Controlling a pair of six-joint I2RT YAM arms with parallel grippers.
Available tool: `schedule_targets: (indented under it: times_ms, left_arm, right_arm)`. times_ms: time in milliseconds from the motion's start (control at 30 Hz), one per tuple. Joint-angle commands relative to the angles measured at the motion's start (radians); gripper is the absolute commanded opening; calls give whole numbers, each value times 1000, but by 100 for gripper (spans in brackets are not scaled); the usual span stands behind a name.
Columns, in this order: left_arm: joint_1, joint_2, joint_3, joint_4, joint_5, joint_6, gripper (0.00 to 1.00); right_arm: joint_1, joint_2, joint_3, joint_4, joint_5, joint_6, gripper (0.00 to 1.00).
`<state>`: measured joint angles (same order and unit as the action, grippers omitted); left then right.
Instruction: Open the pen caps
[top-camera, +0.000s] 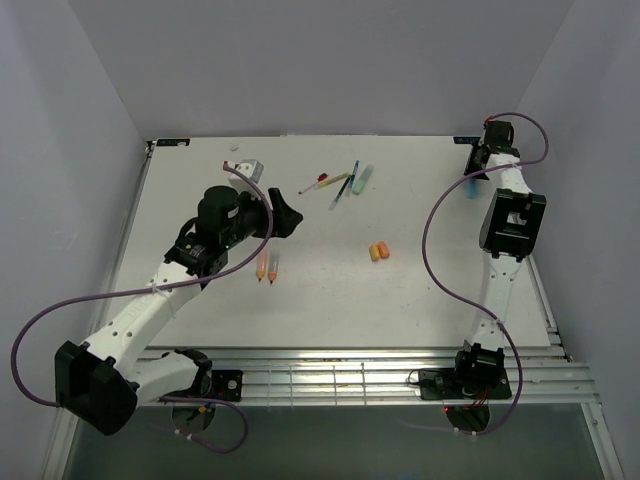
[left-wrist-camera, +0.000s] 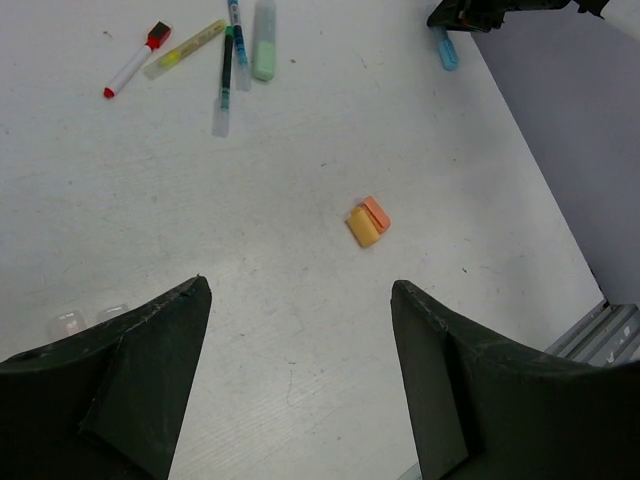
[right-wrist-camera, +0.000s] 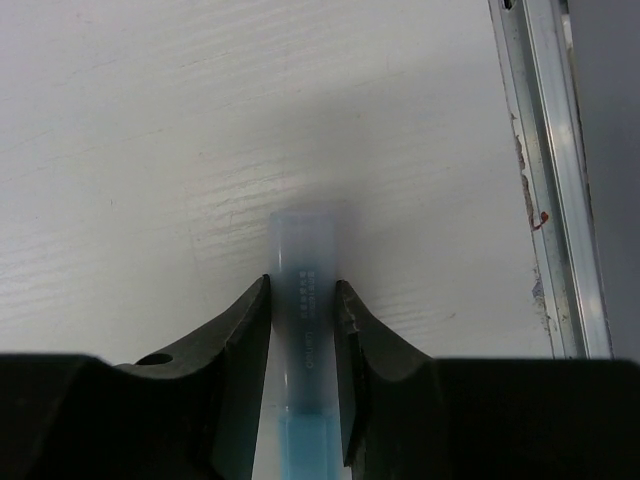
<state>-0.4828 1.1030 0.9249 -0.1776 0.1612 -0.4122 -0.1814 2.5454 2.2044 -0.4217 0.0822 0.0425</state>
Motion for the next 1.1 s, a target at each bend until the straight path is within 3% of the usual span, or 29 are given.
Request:
schedule_targets:
  times_ms: [0, 133, 433, 633, 800, 900, 1067]
  left_arm:
    - [9, 27, 37, -49, -9, -48, 83]
    - [9, 63, 77, -103, 18, -74, 82]
    - [9, 90, 164, -198, 44, -189, 80]
    - [6, 179, 264, -250, 155, -361, 77]
    - [-66, 293, 409, -390, 98, -416, 73]
    - [-63, 325, 437, -419, 127, -470, 73]
    - [-63, 454, 623, -526, 121, -586, 71]
  right_arm:
    - [13, -28, -15, -48, -32, 6, 19]
    - [52, -54, 28, -57, -35, 57, 8]
    - [163, -344, -55, -124, -113, 198, 8]
    - [301, -647, -365, -138, -235, 312, 8]
    - [396, -836, -578, -135, -385, 370, 8]
    - [453, -928, -681, -94, -467, 338, 8]
    - [519, -1050, -836, -39, -579, 295, 8]
